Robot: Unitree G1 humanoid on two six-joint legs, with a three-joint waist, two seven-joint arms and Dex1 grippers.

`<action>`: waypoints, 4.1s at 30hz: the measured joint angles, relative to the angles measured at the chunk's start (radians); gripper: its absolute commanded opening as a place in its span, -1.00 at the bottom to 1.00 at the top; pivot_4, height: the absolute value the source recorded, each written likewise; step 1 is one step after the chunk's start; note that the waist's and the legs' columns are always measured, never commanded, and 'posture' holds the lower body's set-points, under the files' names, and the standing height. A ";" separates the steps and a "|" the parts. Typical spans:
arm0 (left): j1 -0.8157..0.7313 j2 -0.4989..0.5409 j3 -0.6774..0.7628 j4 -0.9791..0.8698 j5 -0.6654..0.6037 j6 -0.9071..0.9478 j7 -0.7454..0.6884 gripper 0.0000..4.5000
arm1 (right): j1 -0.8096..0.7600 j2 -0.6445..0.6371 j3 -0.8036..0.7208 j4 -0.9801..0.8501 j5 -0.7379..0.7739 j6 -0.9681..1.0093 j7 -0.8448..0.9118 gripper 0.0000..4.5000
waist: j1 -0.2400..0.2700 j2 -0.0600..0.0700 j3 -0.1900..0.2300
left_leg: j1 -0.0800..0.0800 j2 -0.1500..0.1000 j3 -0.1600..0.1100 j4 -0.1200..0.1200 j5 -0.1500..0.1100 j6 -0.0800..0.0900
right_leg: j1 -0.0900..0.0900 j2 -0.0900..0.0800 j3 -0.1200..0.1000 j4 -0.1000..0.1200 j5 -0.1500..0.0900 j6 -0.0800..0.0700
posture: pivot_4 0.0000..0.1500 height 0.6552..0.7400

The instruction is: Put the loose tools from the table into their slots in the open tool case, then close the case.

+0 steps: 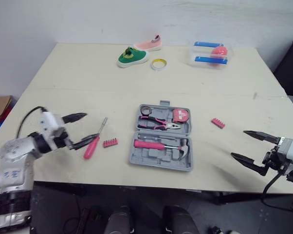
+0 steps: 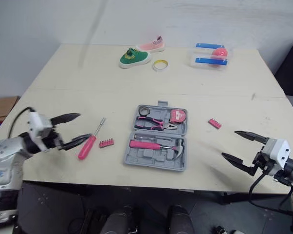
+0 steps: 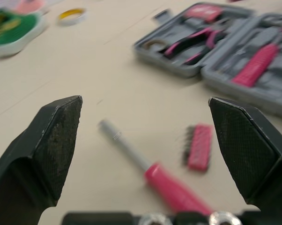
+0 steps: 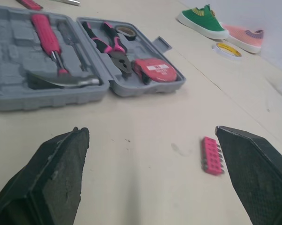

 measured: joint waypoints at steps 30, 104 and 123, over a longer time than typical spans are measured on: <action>0.199 0.154 -0.032 -0.268 -0.088 0.196 -0.044 0.97 | -0.112 0.111 0.084 0.059 0.033 -0.008 0.112 1.00 | -0.025 0.004 0.003 | -0.001 0.004 0.011 -0.006 -0.001 -0.006 | -0.010 0.003 0.005 0.005 -0.003 -0.003 | 1.00 1.00; -0.104 0.099 -0.418 0.028 0.205 0.211 -0.071 -0.71 | -0.081 0.162 0.203 -0.400 0.050 0.220 -0.085 1.00 | -0.026 0.007 0.001 | 0.004 0.007 0.020 -0.001 -0.001 -0.003 | -0.013 0.006 0.007 0.013 -0.003 -0.003 | 1.00 1.00; -0.388 0.202 -0.563 -0.328 0.097 0.483 -0.251 -0.71 | -0.070 0.137 0.205 -0.404 0.054 0.245 -0.065 1.00 | -0.016 -0.006 0.010 | 0.000 0.004 0.021 0.000 0.003 -0.002 | -0.015 0.005 0.007 0.011 -0.002 -0.002 | 1.00 1.00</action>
